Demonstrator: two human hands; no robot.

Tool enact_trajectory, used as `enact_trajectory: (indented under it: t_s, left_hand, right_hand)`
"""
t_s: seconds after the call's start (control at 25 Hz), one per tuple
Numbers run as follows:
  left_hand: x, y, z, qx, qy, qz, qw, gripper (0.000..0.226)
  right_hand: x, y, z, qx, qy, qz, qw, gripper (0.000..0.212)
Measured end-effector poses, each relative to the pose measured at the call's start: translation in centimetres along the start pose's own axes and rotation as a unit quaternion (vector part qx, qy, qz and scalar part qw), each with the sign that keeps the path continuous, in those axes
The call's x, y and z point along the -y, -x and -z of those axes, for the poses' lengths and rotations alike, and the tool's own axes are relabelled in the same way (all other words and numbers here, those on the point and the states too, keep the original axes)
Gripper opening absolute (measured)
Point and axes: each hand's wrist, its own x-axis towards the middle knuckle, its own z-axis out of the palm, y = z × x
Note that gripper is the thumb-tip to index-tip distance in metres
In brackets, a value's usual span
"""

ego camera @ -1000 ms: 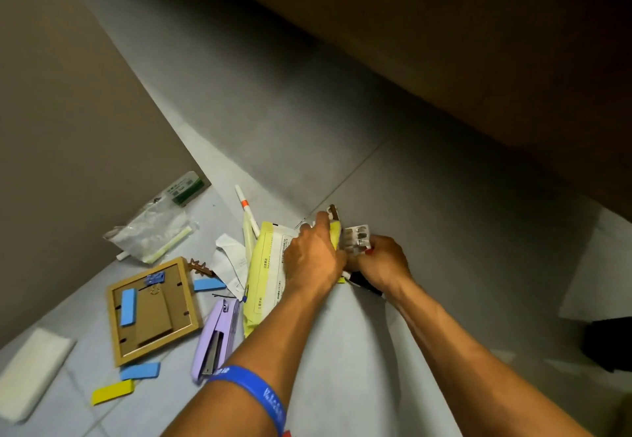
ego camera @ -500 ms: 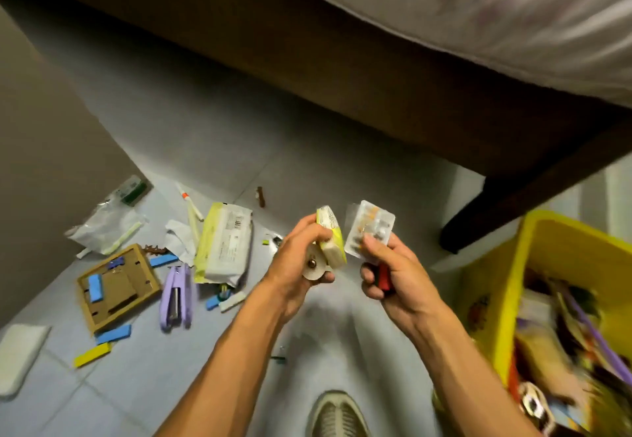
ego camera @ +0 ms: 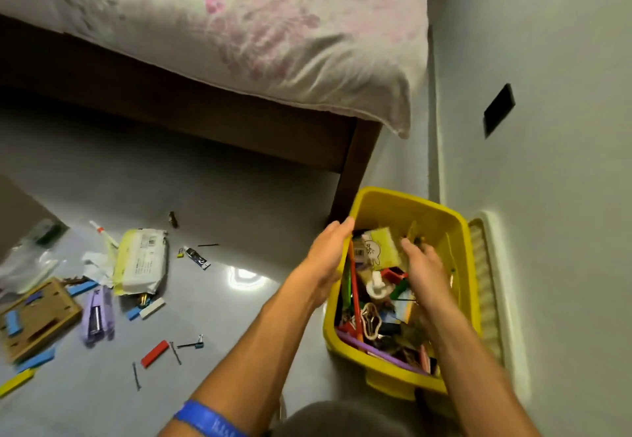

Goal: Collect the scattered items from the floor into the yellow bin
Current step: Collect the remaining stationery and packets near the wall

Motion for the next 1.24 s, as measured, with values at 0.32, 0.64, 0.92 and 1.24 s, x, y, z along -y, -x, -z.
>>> enact_trajectory:
  t_s: [0.32, 0.64, 0.92, 1.24]
  left_hand:
    - [2.0, 2.1, 9.6, -0.195, -0.086, -0.076, 0.974, 0.049]
    - [9.3, 5.8, 26.0, -0.393, -0.089, -0.023, 0.915, 0.042]
    - [22.0, 5.7, 35.0, -0.491, -0.288, 0.201, 0.798, 0.023]
    - [25.0, 2.5, 35.9, -0.466, -0.427, 0.116, 0.766, 0.016]
  right_hand:
    - [-2.0, 5.8, -11.6, 0.187, 0.265, 0.202, 0.924, 0.049]
    - [-4.3, 8.8, -24.8, 0.384, 0.380, 0.241, 0.806, 0.034]
    - [-17.2, 7.5, -31.6, 0.407, 0.546, 0.309, 0.664, 0.028]
    - [-22.0, 6.8, -33.2, 0.360, 0.591, 0.384, 0.612, 0.015]
